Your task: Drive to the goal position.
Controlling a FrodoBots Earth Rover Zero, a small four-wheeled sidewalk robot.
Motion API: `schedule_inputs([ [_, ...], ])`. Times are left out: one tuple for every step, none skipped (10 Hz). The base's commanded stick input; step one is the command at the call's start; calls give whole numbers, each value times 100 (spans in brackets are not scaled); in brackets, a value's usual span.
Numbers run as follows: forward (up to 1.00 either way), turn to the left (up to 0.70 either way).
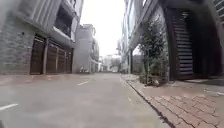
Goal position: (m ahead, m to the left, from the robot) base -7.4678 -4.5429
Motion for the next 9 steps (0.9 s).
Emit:
schedule_inputs([
  [50, 50],
  [50, 50],
  [50, 50],
  [50, 50],
  [50, 50],
  [50, 50],
  [50, 50],
  [50, 50],
  [50, 50],
])
